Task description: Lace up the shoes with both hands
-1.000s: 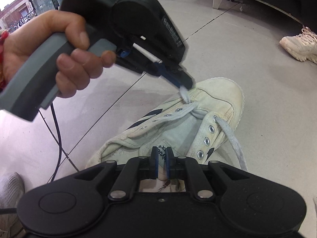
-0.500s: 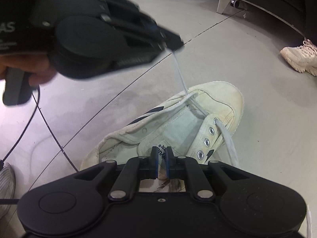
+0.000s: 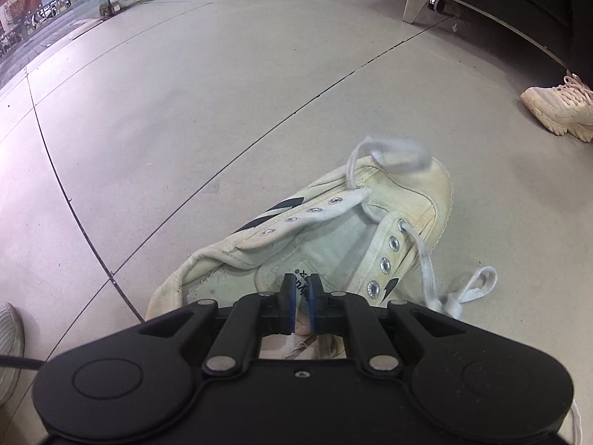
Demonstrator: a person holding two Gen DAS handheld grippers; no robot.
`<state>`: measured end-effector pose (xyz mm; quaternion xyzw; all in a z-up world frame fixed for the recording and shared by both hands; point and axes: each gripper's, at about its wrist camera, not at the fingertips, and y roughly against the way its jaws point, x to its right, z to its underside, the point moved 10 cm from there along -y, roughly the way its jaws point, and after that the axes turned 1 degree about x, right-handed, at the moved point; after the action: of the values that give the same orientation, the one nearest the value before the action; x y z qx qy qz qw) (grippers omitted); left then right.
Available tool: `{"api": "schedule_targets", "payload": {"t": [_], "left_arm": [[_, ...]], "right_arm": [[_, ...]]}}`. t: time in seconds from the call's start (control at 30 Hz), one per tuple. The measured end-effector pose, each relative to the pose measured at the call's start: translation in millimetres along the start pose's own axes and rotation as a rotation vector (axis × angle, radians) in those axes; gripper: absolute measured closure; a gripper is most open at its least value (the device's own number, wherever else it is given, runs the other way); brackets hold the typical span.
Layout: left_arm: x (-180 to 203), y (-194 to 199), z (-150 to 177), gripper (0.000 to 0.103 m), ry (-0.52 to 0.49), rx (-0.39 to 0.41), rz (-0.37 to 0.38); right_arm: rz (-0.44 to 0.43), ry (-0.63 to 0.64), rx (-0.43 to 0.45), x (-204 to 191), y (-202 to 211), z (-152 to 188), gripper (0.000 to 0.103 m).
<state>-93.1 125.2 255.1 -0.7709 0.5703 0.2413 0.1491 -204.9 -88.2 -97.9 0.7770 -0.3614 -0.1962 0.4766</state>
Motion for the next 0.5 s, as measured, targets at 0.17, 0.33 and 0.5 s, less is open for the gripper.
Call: {"api": "schedule_targets", "payload": {"t": [0.17, 0.33, 0.5], "left_arm": [[32.2, -16.8, 53.8, 0.088, 0.526, -0.380, 0.439], [131.4, -31.8, 130.2, 0.082, 0.789, -0.741, 0.720], [248.6, -53.4, 191.9, 0.073, 0.892, -1.099, 0.869]], "right_arm": [[-0.009, -0.011, -0.007, 1.6, -1.4, -1.9, 0.098], [-0.023, -0.030, -0.009, 3.9, -3.9, -4.3, 0.098], [-0.050, -0.065, -0.001, 6.7, -4.6, -4.6, 0.098]]}}
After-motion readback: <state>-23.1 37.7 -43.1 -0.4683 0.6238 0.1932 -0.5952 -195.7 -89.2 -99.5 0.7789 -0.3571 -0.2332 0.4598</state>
